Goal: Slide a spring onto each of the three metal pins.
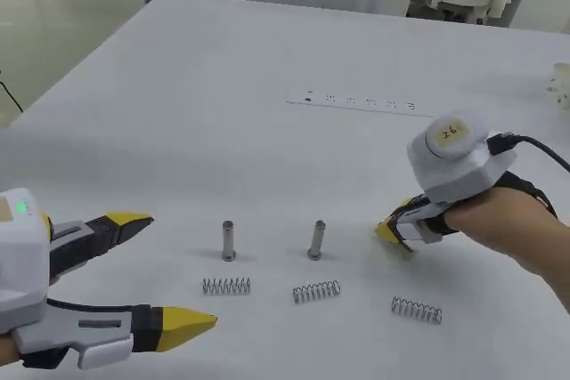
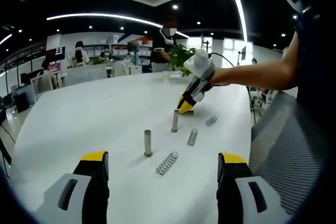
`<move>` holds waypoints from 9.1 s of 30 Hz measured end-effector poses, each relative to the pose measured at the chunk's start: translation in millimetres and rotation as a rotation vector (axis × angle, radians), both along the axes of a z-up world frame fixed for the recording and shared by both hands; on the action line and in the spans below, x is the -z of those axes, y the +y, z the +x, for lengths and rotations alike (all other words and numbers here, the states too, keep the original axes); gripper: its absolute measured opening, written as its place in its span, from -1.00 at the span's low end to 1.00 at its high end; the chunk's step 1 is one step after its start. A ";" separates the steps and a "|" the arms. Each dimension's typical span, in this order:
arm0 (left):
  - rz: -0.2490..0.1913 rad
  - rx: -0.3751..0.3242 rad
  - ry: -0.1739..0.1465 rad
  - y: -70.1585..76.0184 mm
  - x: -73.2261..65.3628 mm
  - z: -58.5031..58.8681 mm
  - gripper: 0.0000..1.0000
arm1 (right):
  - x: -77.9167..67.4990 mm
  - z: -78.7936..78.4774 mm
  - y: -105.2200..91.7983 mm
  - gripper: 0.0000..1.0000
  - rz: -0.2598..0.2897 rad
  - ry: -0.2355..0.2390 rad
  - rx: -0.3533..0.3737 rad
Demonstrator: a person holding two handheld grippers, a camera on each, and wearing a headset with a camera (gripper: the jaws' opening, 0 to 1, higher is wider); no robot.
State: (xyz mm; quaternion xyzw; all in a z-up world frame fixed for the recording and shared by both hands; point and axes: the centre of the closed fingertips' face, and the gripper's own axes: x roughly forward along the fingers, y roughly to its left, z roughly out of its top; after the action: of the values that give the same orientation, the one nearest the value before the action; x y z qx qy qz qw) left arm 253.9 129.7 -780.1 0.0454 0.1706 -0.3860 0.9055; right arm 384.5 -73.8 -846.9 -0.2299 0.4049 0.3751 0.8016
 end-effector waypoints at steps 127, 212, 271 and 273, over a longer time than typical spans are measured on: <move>0.014 0.020 -0.029 -5.4 -12.3 -4.6 0.59 | -39.5 -69.9 -40.4 -0.65 0.023 -0.016 -0.016; -0.003 0.074 -0.002 -18.0 -7.9 -16.0 0.35 | -4.6 -117.4 -22.4 -0.84 -0.129 0.082 -0.395; 0.098 0.459 -0.010 -91.9 -8.6 -22.0 -0.44 | -54.3 -144.5 91.9 -0.84 -0.095 -0.025 -0.722; 0.101 0.462 -0.015 -93.1 -8.7 -21.6 -0.49 | -55.8 -145.8 93.7 -0.84 -0.094 -0.029 -0.729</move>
State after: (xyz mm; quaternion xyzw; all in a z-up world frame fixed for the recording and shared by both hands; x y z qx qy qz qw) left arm 232.3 36.6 -771.4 0.1313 0.1679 -0.5737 0.7908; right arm 238.7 19.9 -791.1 -0.4008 0.3018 0.6139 0.6094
